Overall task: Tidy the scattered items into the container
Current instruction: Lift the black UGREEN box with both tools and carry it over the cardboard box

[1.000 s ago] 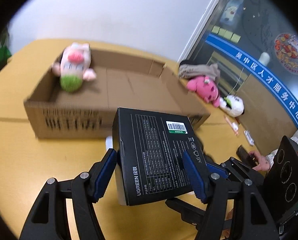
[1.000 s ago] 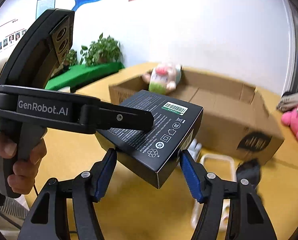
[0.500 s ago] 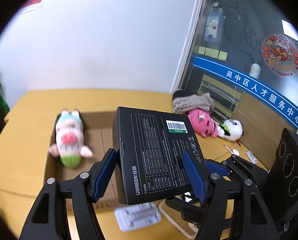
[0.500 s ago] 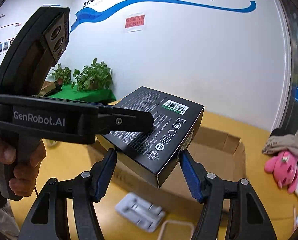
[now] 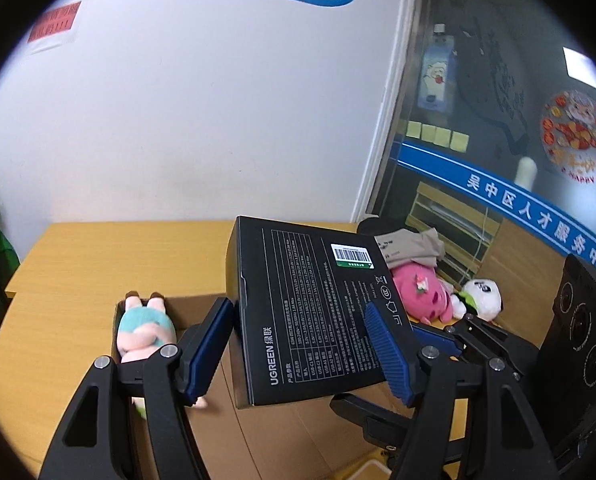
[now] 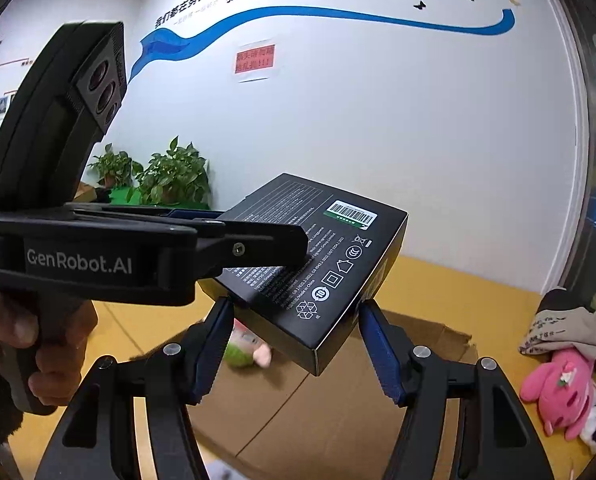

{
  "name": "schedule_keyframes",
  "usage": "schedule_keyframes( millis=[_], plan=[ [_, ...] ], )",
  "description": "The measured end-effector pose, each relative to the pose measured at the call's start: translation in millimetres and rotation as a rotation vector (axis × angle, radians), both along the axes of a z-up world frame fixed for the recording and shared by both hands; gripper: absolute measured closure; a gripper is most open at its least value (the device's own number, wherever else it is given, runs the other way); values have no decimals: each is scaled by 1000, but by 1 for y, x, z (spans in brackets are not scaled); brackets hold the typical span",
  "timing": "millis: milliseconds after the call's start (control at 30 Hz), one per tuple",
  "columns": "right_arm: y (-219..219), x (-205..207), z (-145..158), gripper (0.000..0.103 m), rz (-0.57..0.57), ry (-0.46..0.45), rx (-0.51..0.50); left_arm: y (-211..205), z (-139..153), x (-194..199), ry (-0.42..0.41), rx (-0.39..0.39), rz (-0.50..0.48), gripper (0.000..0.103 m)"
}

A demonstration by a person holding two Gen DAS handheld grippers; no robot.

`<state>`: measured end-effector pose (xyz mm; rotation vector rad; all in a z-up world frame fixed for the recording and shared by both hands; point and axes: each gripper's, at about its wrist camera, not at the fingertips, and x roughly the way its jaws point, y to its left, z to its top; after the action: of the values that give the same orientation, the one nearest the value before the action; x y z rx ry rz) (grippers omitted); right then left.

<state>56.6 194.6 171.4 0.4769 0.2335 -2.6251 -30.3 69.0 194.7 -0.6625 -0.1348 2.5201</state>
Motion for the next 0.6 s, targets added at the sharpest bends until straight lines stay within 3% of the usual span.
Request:
schedule_keyframes(
  millis=[367,600],
  plan=[
    [-3,-90,-12,34,24,-82,13,-1,-25,-87,-90,-13,18,35],
    [-2,-148,-50,35,53,-171,13,-3,-72,-138,-210,-27,43,35]
  ],
)
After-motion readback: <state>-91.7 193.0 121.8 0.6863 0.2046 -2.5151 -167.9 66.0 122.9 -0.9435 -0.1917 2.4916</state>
